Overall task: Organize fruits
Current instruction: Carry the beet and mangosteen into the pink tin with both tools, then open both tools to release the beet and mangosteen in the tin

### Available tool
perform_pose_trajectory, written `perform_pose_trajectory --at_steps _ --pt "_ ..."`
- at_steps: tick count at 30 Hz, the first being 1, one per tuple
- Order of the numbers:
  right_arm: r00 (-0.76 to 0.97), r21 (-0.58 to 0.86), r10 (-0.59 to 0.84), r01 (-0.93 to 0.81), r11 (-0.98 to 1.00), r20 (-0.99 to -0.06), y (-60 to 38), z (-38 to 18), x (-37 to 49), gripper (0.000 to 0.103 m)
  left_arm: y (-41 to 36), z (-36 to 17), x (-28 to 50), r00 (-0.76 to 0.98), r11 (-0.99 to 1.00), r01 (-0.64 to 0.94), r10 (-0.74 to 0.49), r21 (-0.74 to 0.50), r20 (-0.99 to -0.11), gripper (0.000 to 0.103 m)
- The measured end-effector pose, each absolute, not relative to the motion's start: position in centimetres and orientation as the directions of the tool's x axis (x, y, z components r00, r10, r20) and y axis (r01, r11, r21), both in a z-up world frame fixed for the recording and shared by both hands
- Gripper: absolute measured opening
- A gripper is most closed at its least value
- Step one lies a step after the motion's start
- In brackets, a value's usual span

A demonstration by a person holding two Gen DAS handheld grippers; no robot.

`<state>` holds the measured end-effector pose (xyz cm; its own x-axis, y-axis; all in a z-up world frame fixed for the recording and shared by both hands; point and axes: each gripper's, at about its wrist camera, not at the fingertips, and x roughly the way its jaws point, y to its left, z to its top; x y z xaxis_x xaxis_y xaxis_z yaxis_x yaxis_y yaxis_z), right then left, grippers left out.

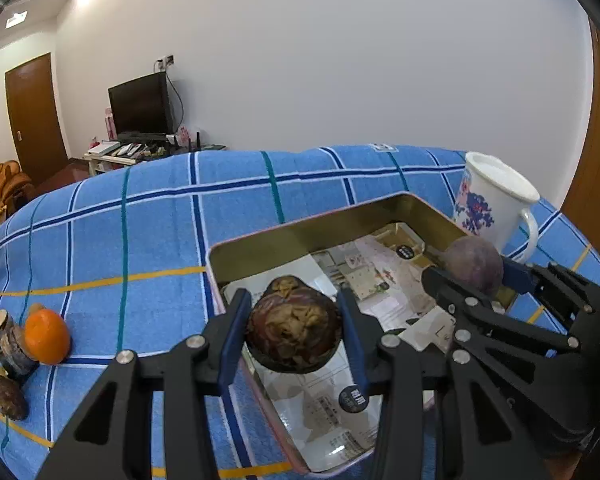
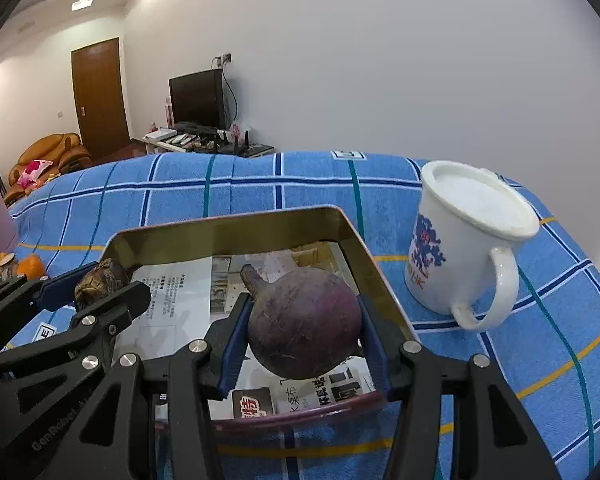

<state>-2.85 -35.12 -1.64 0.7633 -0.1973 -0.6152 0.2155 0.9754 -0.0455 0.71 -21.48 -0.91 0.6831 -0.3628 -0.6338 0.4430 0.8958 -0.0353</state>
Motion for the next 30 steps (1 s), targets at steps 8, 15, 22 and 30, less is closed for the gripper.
perform_pose_trajectory --at_steps 8,15,22,30 --pt "0.751 0.004 -0.18 0.235 0.972 -0.635 -36.1 -2.1 -2.5 0.053 -22.7 -1.5 0.5 0.685 0.892 0.452 -0.336 0.016 -0.646 0.046" --pt "0.743 -0.001 -0.185 0.241 0.971 -0.643 -35.9 -2.3 -2.3 0.054 -22.9 -1.4 0.5 0.692 0.897 0.442 -0.326 0.021 -0.644 0.047" --pt "0.756 -0.003 -0.204 0.258 0.966 -0.622 -35.9 -2.0 -2.9 0.054 -22.5 -0.9 0.0 0.712 0.901 0.433 -0.323 0.028 -0.624 0.055" --pt "0.824 0.056 -0.251 0.322 0.945 -0.509 -37.1 0.2 -5.0 0.081 -20.0 1.0 -0.5 0.773 0.927 0.372 -0.334 -0.041 -0.539 0.098"
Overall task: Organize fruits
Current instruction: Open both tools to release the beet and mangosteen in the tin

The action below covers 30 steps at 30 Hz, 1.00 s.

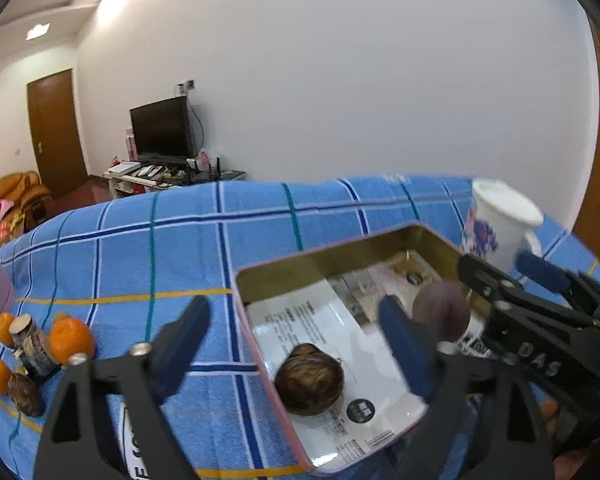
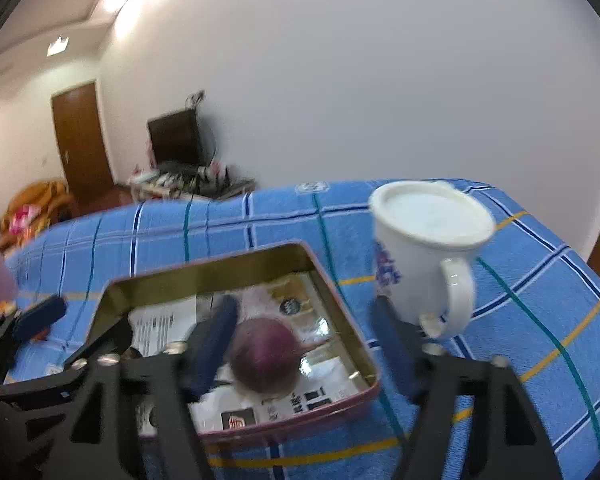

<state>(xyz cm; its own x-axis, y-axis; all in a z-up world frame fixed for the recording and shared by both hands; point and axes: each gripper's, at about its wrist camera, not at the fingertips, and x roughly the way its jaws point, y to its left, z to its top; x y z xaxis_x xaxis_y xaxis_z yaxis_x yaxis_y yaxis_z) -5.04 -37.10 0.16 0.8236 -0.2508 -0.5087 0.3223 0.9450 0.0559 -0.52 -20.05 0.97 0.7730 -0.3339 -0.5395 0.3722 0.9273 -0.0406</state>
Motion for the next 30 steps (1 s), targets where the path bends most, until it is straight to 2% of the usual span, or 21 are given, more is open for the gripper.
perform_pose_trajectory --at_steps 1,4,9,16,24,30 --pt "0.831 0.078 -0.248 0.327 0.942 -0.498 -37.4 0.3 -5.3 0.082 -19.7 1.1 -0.5 0.775 0.928 0.368 -0.339 -0.054 -0.533 0.103" --pt "0.854 0.123 -0.228 0.318 0.94 -0.467 -37.8 0.7 -5.9 0.084 -19.1 1.7 -0.9 0.788 0.928 0.365 -0.348 -0.069 -0.507 0.103" --pt "0.876 0.071 -0.264 0.318 0.946 -0.404 -36.5 1.2 -6.4 0.084 -18.2 2.0 -1.5 0.813 0.937 0.349 -0.319 -0.031 -0.487 0.103" --pt "0.916 0.011 -0.296 0.311 0.95 -0.269 -34.8 1.9 -7.7 0.084 -15.8 1.9 -1.1 0.85 0.965 0.262 -0.234 -0.006 -0.471 0.103" --pt "0.913 -0.01 -0.307 0.316 0.949 -0.269 -34.5 1.6 -7.6 0.084 -14.0 0.9 -1.4 0.878 0.975 0.205 -0.144 0.086 -0.457 0.103" --pt "0.916 0.005 -0.309 0.321 0.947 -0.257 -34.2 1.5 -8.2 0.084 -12.7 0.4 -1.6 0.874 0.976 0.19 -0.121 0.102 -0.47 0.103"
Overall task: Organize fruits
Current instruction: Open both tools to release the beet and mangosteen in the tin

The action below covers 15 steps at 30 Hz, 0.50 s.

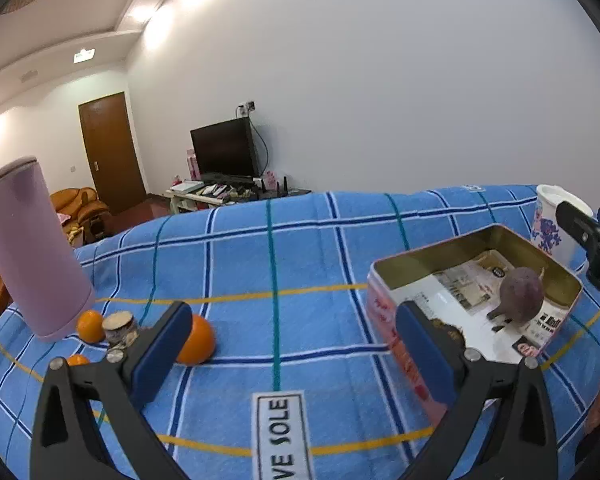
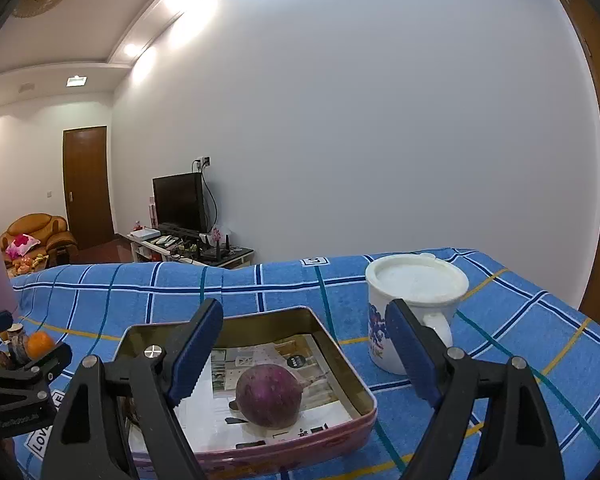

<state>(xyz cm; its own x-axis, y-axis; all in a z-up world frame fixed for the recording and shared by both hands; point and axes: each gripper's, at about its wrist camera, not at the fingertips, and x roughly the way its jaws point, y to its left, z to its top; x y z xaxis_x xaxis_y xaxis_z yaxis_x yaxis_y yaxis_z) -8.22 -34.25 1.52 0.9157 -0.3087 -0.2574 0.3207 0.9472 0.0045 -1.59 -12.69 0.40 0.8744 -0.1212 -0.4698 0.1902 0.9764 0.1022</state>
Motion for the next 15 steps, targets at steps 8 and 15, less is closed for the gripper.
perform_pose_trajectory --at_steps 8,15 --pt "0.916 0.041 -0.289 0.312 0.949 -0.278 -32.5 1.5 -8.4 0.084 -10.9 0.1 -2.1 0.868 0.976 0.183 -0.104 0.118 -0.485 0.103" --pt "0.921 -0.015 -0.266 0.273 0.962 -0.285 -29.4 1.4 -7.9 0.084 -8.7 0.0 -2.2 0.867 0.977 0.165 -0.08 0.132 -0.492 0.103"
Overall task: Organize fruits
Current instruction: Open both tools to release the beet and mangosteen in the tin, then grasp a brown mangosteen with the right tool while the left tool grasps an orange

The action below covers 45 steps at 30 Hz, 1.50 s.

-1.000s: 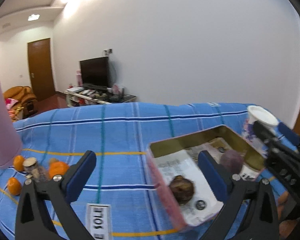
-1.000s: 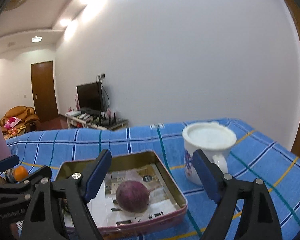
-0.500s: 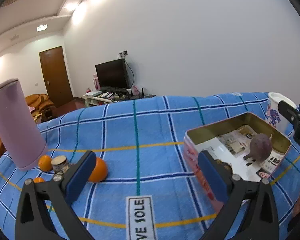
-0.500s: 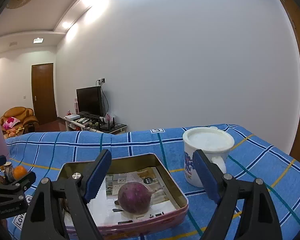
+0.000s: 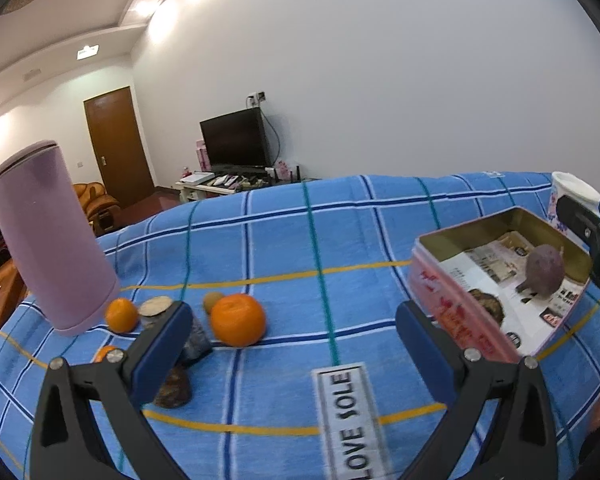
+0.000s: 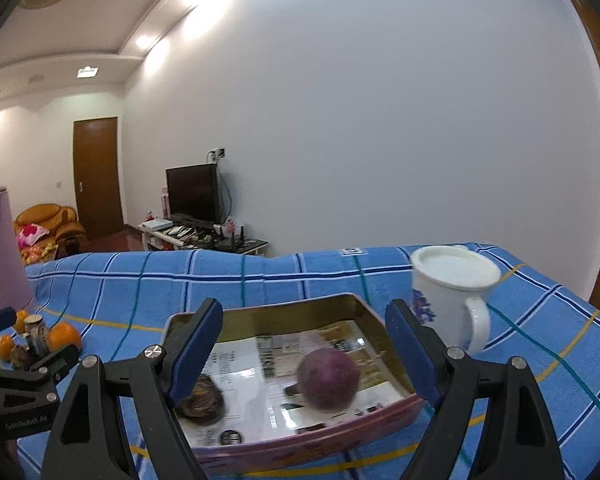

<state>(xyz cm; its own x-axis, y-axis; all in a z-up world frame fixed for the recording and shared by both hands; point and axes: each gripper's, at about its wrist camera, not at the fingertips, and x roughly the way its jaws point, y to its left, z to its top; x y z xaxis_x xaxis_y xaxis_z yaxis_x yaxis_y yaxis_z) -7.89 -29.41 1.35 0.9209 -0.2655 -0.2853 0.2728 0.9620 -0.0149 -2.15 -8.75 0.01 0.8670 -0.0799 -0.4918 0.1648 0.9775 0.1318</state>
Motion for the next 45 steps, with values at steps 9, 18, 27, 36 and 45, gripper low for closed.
perform_pose_trajectory --at_steps 9,18,27,36,45 --pt "0.92 -0.045 -0.221 0.219 0.975 -0.324 -25.4 1.0 -6.9 0.084 -5.8 -0.1 -2.1 0.865 0.979 0.151 -0.063 0.139 -0.497 0.103" --pt "0.919 -0.013 -0.151 0.157 0.988 -0.364 -21.3 0.7 -5.7 0.084 -2.9 -0.3 -1.2 0.855 0.986 0.123 -0.049 0.11 -0.517 0.103" --pt "0.92 0.001 -0.096 0.104 0.995 -0.381 -17.5 0.4 -4.5 0.084 0.0 -0.6 -0.4 0.845 0.99 0.098 -0.031 0.098 -0.534 0.103" --pt "0.914 0.035 -0.035 0.054 0.998 -0.405 -14.5 0.2 -3.3 0.084 3.5 -1.0 0.6 0.826 0.994 0.077 -0.022 0.074 -0.563 0.103" --pt "0.895 0.029 0.013 -0.001 1.0 -0.447 -12.0 -0.2 -1.9 0.084 7.5 -0.9 1.3 0.802 0.995 0.09 -0.051 0.036 -0.595 0.103"
